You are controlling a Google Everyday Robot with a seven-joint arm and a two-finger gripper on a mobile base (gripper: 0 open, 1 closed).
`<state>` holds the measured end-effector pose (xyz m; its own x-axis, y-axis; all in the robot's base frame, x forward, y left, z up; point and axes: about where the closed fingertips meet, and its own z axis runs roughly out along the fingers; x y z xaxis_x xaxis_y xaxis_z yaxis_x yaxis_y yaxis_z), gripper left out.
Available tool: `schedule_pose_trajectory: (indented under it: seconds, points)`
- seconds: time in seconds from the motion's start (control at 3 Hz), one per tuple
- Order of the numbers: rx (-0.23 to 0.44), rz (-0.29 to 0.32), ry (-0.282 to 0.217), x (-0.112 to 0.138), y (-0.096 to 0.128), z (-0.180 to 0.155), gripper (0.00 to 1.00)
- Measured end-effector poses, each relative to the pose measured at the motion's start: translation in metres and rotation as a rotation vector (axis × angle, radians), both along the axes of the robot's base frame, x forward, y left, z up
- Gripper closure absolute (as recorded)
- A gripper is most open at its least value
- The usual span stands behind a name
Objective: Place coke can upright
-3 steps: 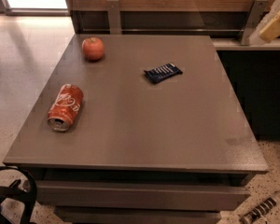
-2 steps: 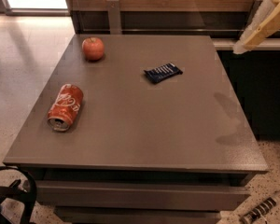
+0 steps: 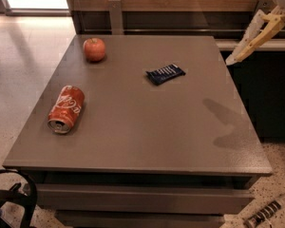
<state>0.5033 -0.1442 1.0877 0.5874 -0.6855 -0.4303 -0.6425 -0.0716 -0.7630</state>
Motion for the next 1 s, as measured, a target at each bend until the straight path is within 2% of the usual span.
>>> schedule_pose_trajectory:
  seconds: [0.33,0.67,1.0]
  points:
    - [-0.006,-0.002,-0.006,0.002,0.001,0.0,0.0]
    - [-0.033,-0.009,-0.044,0.012,0.01,0.0,0.0]
    - [-0.073,0.05,-0.116,0.039,0.044,-0.007,0.0]
